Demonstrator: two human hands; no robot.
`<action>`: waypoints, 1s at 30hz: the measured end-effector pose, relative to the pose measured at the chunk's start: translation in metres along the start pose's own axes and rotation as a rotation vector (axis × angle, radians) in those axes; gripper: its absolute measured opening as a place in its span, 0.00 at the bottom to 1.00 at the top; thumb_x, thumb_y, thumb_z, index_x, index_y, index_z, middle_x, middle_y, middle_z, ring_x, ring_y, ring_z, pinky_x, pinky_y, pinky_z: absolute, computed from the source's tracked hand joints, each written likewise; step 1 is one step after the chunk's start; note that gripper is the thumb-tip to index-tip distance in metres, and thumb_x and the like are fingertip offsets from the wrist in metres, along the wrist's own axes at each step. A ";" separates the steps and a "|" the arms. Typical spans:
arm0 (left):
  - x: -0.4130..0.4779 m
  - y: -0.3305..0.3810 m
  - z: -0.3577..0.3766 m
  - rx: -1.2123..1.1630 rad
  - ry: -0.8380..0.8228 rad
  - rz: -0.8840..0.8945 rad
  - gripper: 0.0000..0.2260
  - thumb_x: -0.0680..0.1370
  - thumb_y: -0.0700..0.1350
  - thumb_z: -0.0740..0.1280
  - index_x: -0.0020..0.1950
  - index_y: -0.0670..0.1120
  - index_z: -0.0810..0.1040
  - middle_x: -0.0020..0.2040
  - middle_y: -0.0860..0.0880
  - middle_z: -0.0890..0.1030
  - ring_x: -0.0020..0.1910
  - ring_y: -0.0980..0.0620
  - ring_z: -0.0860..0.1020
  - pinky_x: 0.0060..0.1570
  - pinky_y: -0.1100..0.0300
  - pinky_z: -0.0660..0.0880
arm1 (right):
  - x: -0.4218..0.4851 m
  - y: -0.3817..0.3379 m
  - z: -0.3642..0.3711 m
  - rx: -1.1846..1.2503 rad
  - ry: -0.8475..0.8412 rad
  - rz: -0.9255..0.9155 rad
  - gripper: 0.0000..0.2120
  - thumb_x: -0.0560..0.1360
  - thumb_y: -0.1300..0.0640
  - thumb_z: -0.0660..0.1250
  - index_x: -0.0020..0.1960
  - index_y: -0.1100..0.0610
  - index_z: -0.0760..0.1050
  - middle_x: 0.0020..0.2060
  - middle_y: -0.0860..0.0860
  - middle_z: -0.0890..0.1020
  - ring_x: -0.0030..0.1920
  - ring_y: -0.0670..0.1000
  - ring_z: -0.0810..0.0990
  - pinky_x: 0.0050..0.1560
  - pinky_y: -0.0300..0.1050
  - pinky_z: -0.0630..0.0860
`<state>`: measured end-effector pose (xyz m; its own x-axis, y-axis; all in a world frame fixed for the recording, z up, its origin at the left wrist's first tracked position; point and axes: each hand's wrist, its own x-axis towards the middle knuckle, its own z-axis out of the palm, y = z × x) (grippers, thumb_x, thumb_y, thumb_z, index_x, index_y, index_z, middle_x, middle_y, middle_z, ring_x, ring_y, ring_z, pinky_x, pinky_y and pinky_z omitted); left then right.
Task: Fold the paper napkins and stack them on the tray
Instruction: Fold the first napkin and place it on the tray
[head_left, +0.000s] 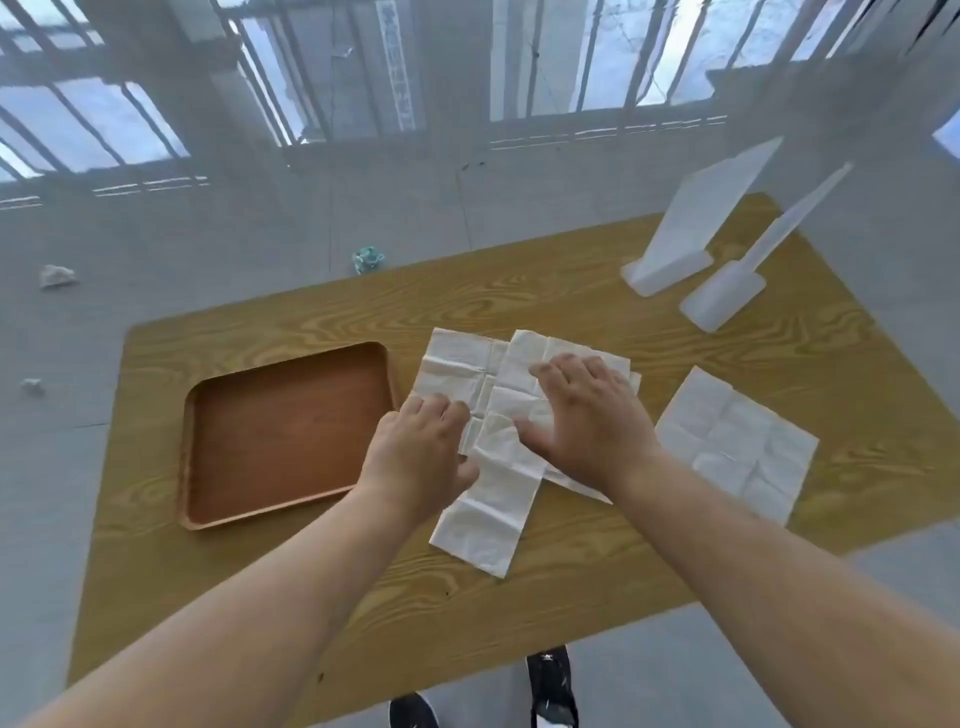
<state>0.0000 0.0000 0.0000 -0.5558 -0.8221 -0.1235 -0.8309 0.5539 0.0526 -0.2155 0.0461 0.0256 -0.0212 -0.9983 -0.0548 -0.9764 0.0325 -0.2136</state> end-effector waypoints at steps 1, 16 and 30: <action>0.002 0.000 0.004 0.000 -0.016 0.003 0.23 0.77 0.62 0.65 0.66 0.50 0.74 0.61 0.51 0.78 0.60 0.48 0.76 0.55 0.53 0.76 | 0.001 0.001 0.005 0.002 -0.018 -0.003 0.29 0.76 0.34 0.62 0.68 0.54 0.73 0.64 0.53 0.78 0.65 0.58 0.74 0.64 0.57 0.72; -0.007 -0.003 0.054 0.031 -0.334 -0.089 0.25 0.74 0.71 0.67 0.51 0.50 0.78 0.47 0.52 0.78 0.49 0.50 0.77 0.44 0.55 0.73 | -0.017 0.001 0.067 0.009 -0.318 -0.042 0.23 0.77 0.41 0.62 0.67 0.51 0.74 0.59 0.50 0.78 0.60 0.53 0.74 0.58 0.52 0.76; -0.012 -0.001 0.063 -0.734 -0.438 -0.486 0.11 0.71 0.51 0.75 0.46 0.51 0.75 0.41 0.51 0.82 0.36 0.53 0.79 0.33 0.58 0.73 | -0.054 -0.015 0.081 0.055 -0.228 -0.145 0.23 0.77 0.39 0.59 0.65 0.51 0.73 0.55 0.49 0.77 0.54 0.51 0.73 0.56 0.48 0.75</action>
<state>0.0088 0.0178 -0.0610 -0.2143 -0.7352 -0.6431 -0.8582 -0.1728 0.4834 -0.1826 0.1031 -0.0470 0.1731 -0.9560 -0.2370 -0.9525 -0.1013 -0.2873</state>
